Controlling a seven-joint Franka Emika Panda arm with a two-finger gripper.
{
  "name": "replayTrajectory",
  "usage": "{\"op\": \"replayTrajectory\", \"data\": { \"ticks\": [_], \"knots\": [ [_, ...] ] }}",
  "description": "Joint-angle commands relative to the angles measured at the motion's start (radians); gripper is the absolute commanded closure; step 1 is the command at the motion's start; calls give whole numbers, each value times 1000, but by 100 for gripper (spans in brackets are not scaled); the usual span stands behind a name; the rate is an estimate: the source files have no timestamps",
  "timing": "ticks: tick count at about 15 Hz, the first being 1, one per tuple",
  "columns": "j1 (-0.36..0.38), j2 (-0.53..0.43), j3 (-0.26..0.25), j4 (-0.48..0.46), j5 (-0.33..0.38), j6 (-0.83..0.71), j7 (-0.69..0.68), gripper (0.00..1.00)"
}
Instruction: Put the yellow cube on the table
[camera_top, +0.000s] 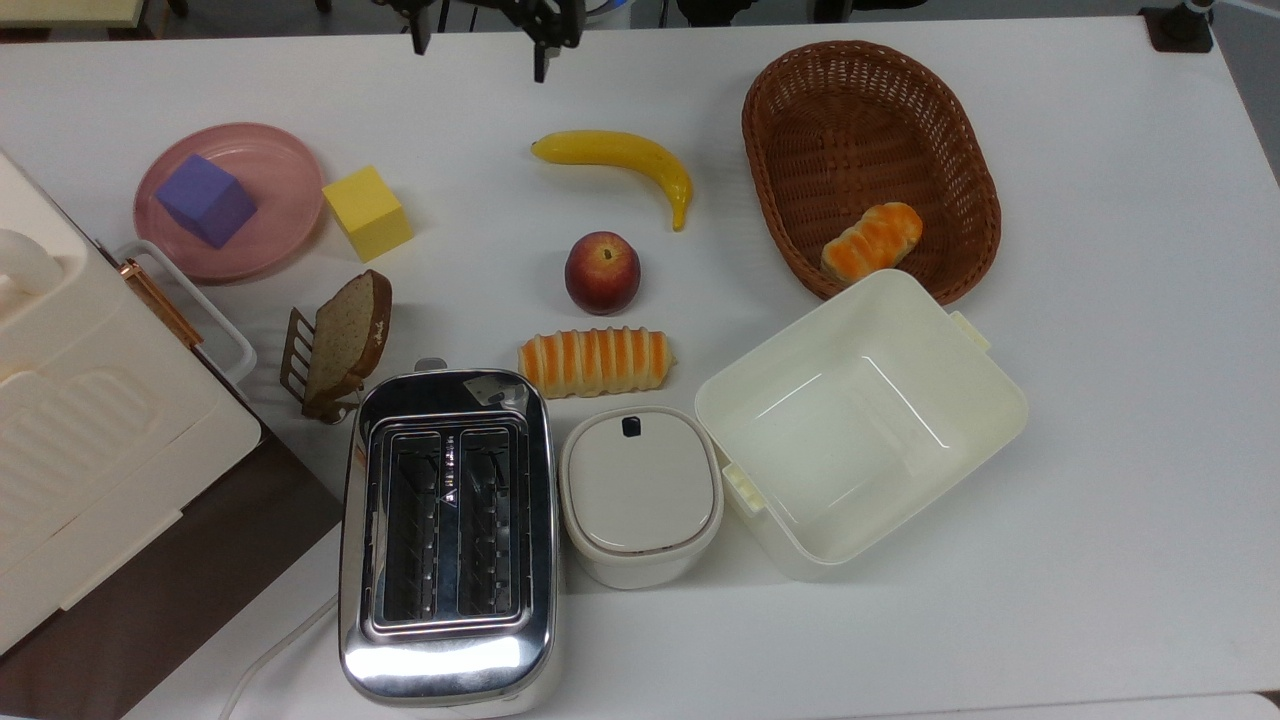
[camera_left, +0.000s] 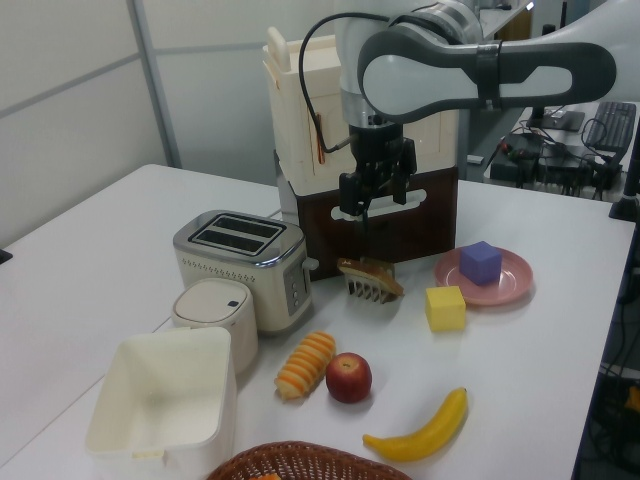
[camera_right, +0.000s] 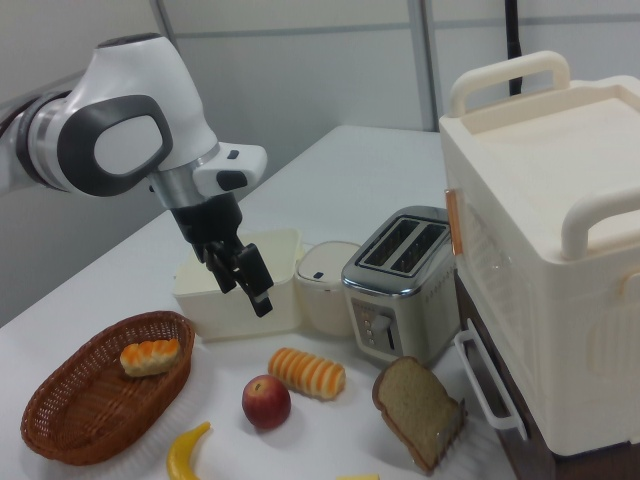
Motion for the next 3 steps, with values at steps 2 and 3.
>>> {"op": "replayTrajectory", "data": {
  "ticks": [2, 3],
  "knots": [
    [-1, -5, -29, 17, 24, -24, -41, 0],
    [-1, -7, -29, 17, 25, -26, -41, 0]
  ]
}}
